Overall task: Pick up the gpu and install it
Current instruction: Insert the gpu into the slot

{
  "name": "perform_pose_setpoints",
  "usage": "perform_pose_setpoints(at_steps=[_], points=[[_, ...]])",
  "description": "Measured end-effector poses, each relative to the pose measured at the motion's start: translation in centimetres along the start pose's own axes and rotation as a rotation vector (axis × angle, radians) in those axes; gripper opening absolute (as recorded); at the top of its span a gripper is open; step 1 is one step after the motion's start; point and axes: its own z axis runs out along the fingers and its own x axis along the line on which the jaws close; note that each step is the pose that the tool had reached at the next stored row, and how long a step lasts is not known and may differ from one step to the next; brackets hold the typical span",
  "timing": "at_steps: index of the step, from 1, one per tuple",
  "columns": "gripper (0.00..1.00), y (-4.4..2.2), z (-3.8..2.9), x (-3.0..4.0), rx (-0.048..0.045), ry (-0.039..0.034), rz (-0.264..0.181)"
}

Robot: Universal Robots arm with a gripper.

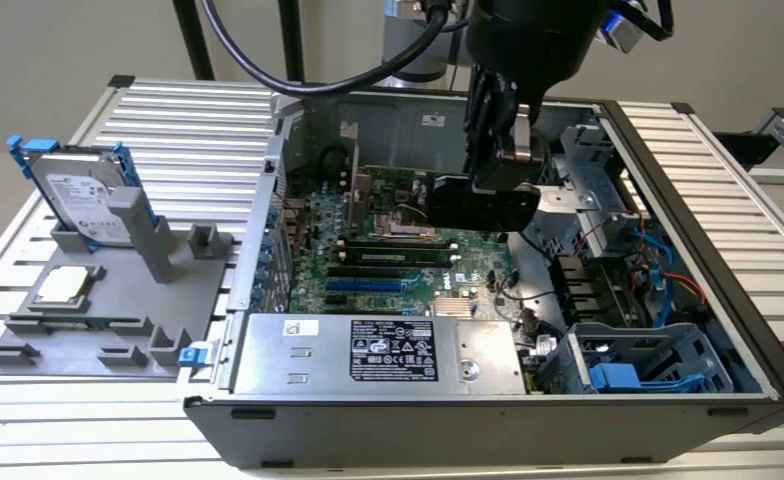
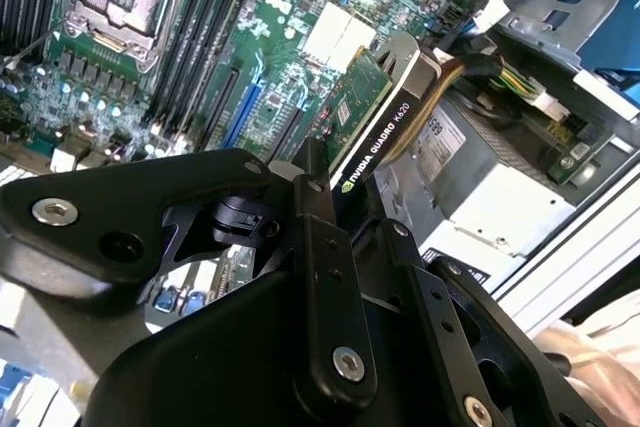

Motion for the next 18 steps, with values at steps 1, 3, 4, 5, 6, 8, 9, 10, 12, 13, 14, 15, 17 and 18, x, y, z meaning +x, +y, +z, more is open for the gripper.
perform_pose_setpoints(at_steps=[1, 3, 4, 5, 6, 8, 9, 10, 12, 13, 14, 15, 17, 18], points=[[0.0, 0.0, 0.02, 0.0, 0.0, 0.0006, 0.0], [0.0, 0.0, 0.07, 0.0, 0.0, 0.0008, 0.0], [0.0, 0.0, 0.12, 0.0, 0.0, 0.0008, 0.0], [0.0, 0.0, 0.16, 0.0, 0.0, 0.0008, 0.0], [0.0, 0.0, 0.18, 0.0, 0.0001, 0.0007, 0.0], [0.0, 0.0, 0.22, 0.0, 0.0, 0.0007, 0.0], [0.0, -0.01, 0.24, 0.0, 0.0001, 0.0007, 0.0], [0.0, -0.01, 0.27, 0.0, 0.0001, 0.0007, 0.0], [0.0, -0.01, 0.33, 0.0, 0.0, 0.0008, 0.0], [0.0, -0.01, 0.36, 0.0, 0.0, 0.0008, 0.0], [0.0, -0.01, 0.39, 0.0, 0.0, 0.0007, 0.0], [0.0, -0.01, 0.42, 0.0, 0.0001, 0.0007, 0.0], [0.0, -0.01, 0.47, 0.0, 0.0, 0.0008, 0.0], [0.0, -0.01, 0.47, 0.0, 0.0, 0.0008, 0.0]])
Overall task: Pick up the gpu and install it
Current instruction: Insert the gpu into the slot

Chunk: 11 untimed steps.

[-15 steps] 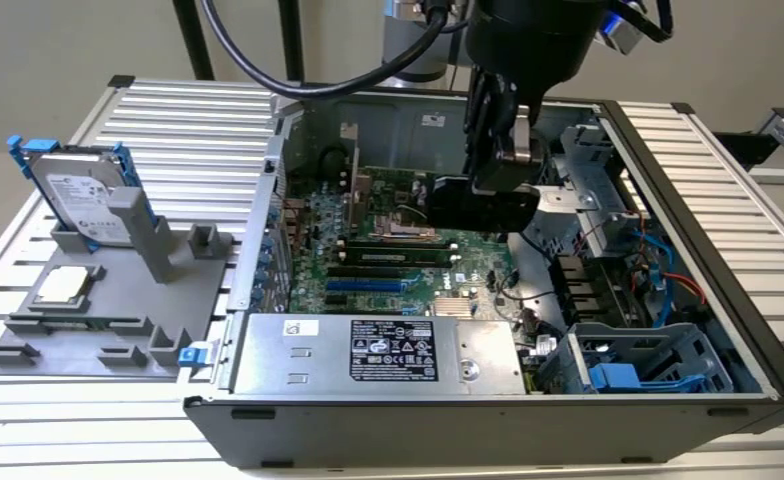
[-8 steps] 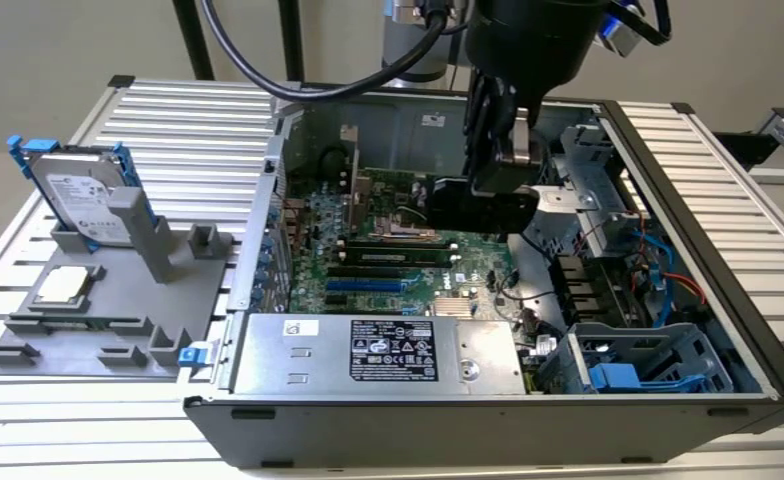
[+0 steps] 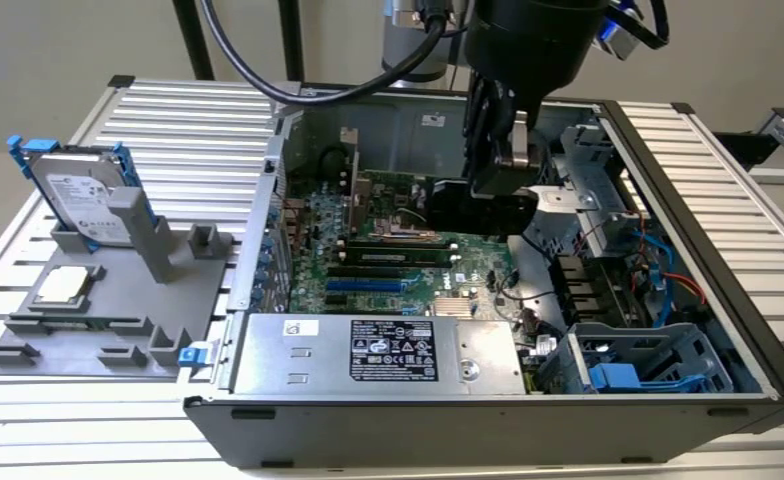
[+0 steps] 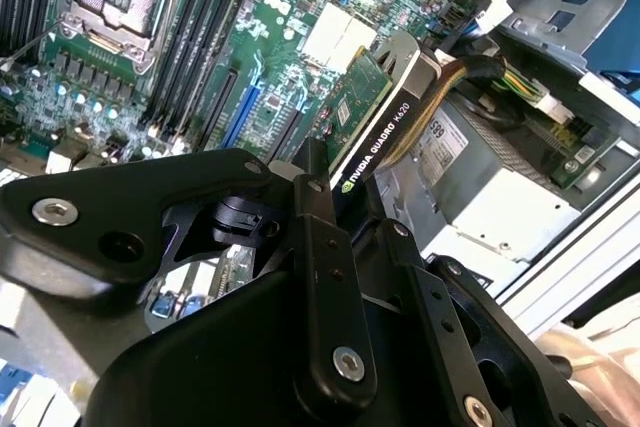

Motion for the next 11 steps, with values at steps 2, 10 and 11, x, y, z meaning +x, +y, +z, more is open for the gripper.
perform_pose_setpoints(at_steps=[2, 10, 11], points=[[0.0, 0.0, 0.02, 0.0, 0.0, 0.0, 0.0], [0.0, -0.01, 0.14, -0.01, 0.0002, -0.0005, 0.0], [0.0, -0.01, 0.21, 0.0, 0.0003, -0.0003, 0.0]])
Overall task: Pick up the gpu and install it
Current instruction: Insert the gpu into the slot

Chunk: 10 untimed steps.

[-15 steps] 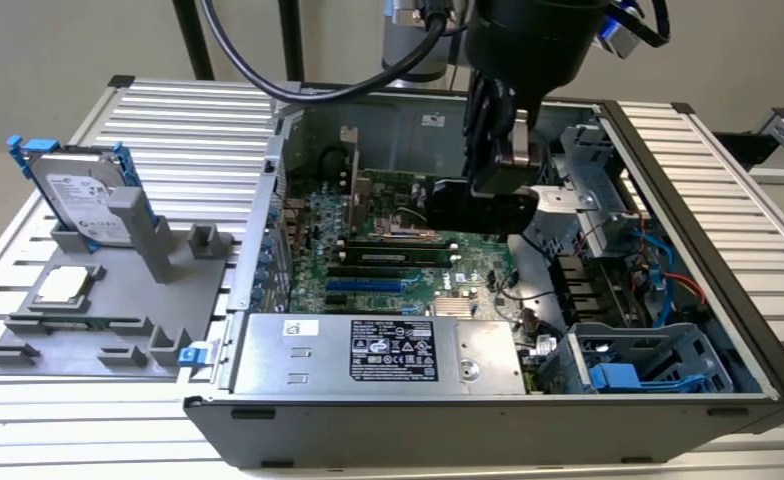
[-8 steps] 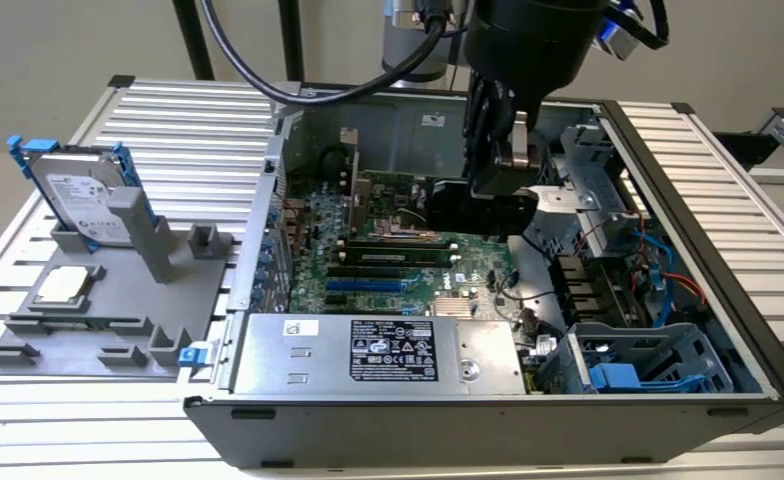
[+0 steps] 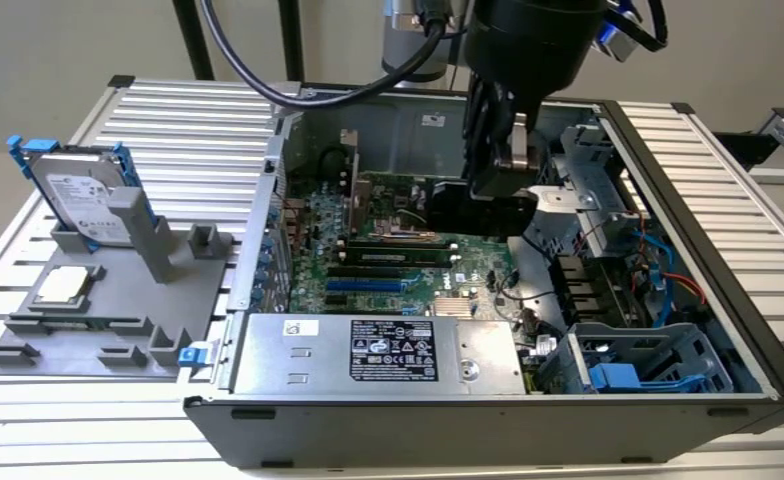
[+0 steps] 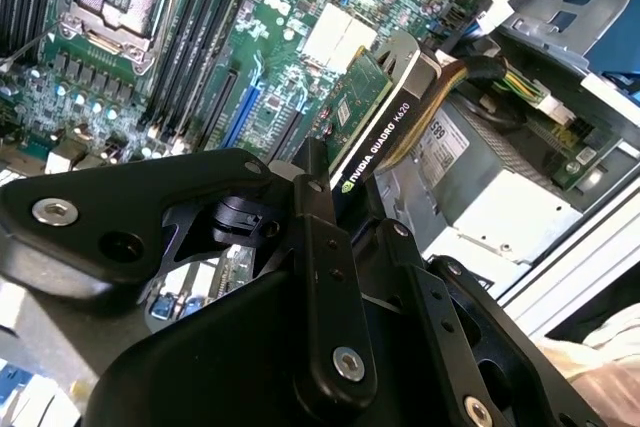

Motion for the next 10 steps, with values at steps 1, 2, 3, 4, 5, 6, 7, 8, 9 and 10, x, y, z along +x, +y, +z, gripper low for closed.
perform_pose_setpoints(at_steps=[1, 2, 3, 4, 5, 6, 7, 8, 9, 10], points=[[0.0, 0.0, 0.09, 0.0, 0.0, 0.0001, 0.0], [0.0, -0.01, 0.18, 0.0, 0.0, 0.0003, 0.0], [0.0, -0.01, 0.28, 0.0, 0.0003, 0.0003, 0.0], [0.0, -0.01, 0.39, 0.0, 0.0008, 0.0003, 0.0], [0.0, -0.02, 0.55, -0.01, 0.0014, 0.0003, 0.0], [0.0, -0.02, 0.73, -0.01, 0.002, 0.0006, 0.0], [0.0, -0.03, 0.92, -0.03, 0.0026, 0.0011, 0.0], [0.0, -0.03, 1.08, -0.07, 0.0036, 0.0019, 0.0], [0.0, -0.03, 1.25, -0.12, 0.0051, 0.0022, 0.0], [0.0, -0.03, 1.38, -0.21, 0.0063, 0.0031, 0.0]])
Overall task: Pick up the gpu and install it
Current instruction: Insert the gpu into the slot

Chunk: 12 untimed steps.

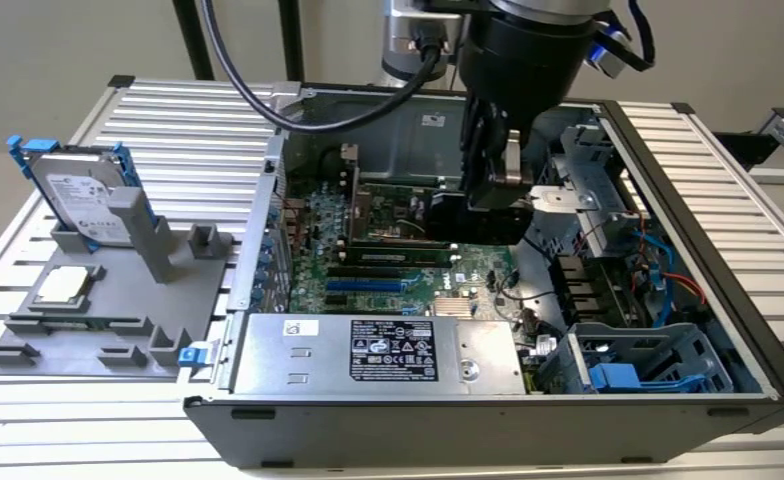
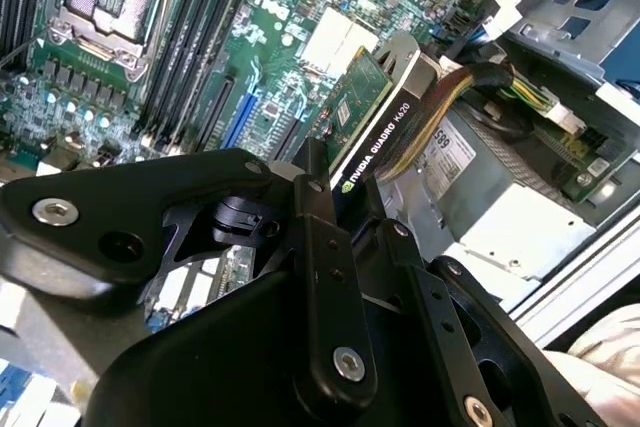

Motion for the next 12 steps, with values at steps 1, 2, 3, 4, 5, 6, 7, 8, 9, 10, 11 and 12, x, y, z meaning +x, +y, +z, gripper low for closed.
perform_pose_setpoints(at_steps=[1, 2, 3, 4, 5, 6, 7, 8, 9, 10, 11, 12], points=[[0.0, 0.0, 0.12, -0.17, 0.0015, 0.0009, 0.0], [0.0, 0.02, 0.21, -0.38, 0.0026, 0.0014, 0.0], [0.0, 0.03, 0.29, -0.61, 0.0034, 0.0017, 0.0], [0.0, 0.05, 0.36, -0.91, 0.0036, 0.0022, 0.0], [0.0, 0.08, 0.41, -1.26, 0.0037, 0.0031, 0.0], [0.0, 0.11, 0.47, -1.61, 0.0039, 0.0037, 0.0], [0.0, 0.14, 0.53, -1.95, 0.004, 0.0041, 0.0], [0.0, 0.18, 0.58, -2.3, 0.0041, 0.0047, 0.0], [0.0, 0.21, 0.63, -2.62, 0.0041, 0.0049, 0.0], [0.0, 0.24, 0.68, -2.92, 0.0042, 0.005, 0.0], [0.0, 0.27, 0.72, -3.2, 0.0042, 0.005, 0.0], [0.0, 0.3, 0.76, -3.47, 0.0042, 0.0052, 0.0]])
